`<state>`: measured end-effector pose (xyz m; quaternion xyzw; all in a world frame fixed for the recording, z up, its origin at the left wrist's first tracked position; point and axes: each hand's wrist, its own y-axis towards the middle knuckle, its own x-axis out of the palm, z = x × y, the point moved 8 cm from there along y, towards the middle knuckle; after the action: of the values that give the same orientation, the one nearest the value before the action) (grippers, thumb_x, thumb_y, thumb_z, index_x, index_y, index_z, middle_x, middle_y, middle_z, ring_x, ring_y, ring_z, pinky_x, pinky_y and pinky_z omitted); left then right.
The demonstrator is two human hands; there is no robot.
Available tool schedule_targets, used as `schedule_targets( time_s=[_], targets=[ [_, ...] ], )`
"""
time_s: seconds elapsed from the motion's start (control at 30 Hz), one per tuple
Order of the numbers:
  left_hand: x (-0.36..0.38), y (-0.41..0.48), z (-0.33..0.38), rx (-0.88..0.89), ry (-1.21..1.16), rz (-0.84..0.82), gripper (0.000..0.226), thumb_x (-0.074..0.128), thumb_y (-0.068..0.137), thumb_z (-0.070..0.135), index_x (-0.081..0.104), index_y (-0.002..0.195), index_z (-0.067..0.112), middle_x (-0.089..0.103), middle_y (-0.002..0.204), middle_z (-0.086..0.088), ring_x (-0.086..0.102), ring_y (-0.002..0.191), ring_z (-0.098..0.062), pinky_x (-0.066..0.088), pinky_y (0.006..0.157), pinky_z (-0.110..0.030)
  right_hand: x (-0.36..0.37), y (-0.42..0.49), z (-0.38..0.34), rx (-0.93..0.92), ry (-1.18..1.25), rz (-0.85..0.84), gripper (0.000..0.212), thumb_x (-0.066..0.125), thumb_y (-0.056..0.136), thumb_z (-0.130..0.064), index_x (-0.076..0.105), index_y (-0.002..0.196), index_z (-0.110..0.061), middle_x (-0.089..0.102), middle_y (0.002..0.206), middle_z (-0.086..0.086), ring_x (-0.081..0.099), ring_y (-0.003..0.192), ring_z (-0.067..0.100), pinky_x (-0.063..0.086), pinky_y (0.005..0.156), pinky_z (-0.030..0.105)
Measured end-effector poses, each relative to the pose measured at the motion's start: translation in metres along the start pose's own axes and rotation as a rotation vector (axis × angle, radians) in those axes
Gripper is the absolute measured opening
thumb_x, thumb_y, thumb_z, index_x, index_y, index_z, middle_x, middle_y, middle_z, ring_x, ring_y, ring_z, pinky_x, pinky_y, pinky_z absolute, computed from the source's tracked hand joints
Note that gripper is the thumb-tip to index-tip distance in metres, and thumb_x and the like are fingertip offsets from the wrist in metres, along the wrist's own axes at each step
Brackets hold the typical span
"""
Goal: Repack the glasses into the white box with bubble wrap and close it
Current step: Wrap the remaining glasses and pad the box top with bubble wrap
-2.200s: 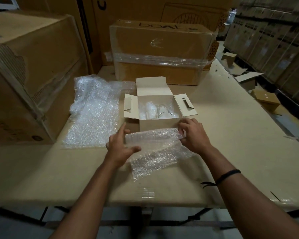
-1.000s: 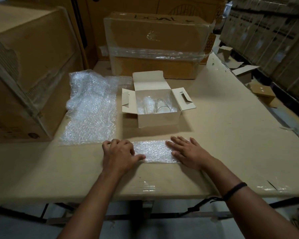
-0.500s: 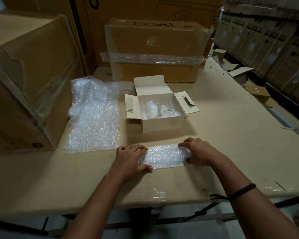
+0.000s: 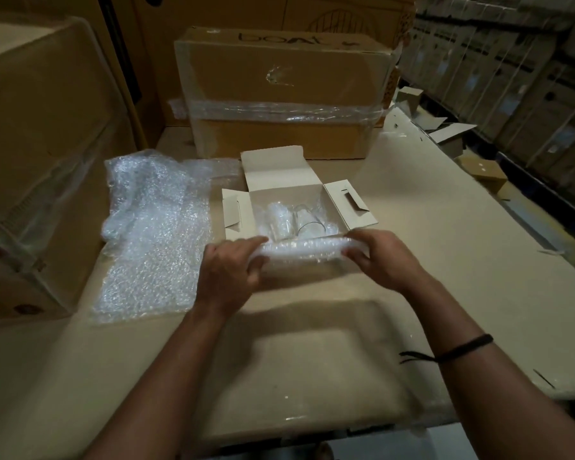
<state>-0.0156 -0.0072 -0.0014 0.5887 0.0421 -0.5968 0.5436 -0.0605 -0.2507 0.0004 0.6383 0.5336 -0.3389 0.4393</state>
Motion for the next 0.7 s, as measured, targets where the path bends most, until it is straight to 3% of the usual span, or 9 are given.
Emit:
schedule_targets(
  time_s=[0.13,0.33,0.57,0.7],
  targets=[
    [-0.002,0.052,-0.008,-0.093,0.163,0.079,0.026,0.068,0.08,0.022,0.07,0.105,0.017,0.073,0.087,-0.004,0.064,0.08,-0.029,0.037,0.077,-0.039,-0.025,0.06,0.005,0.013,0.009,0.153,0.032,0.059,0.094,-0.033,0.061,0.123,-0.02,0.07,0.11,0.008,0.063,0.098,0.032,0.048,0.074,0.034],
    [0.037,0.119,-0.033,-0.203,0.455,-0.054,0.024,0.059,0.083,0.031,0.07,0.101,0.019,0.068,0.102,-0.002,0.056,0.095,-0.025,0.03,0.082,-0.039,-0.018,0.137,0.016,0.06,0.039,0.24,0.027,0.057,0.095,-0.026,0.062,0.12,-0.016,0.067,0.109,0.008,0.061,0.096,0.025,0.045,0.072,0.03],
    [0.074,0.141,-0.053,-0.186,0.561,-0.252,0.034,0.049,0.085,0.044,0.061,0.112,0.027,0.068,0.103,-0.001,0.055,0.102,-0.023,0.027,0.087,-0.041,0.011,0.175,0.024,0.026,-0.233,0.171,0.019,0.056,0.091,-0.03,0.068,0.102,-0.019,0.068,0.091,0.004,0.044,0.079,0.02,0.032,0.075,0.033],
    [0.087,0.148,-0.059,-0.106,0.486,-0.315,0.046,0.046,0.087,0.063,0.059,0.119,0.031,0.063,0.117,0.005,0.05,0.114,-0.02,0.023,0.092,-0.041,0.022,0.185,0.025,0.019,-0.282,0.142,0.017,0.056,0.089,-0.03,0.067,0.097,-0.02,0.067,0.088,0.003,0.053,0.083,0.023,0.034,0.076,0.035]
  ],
)
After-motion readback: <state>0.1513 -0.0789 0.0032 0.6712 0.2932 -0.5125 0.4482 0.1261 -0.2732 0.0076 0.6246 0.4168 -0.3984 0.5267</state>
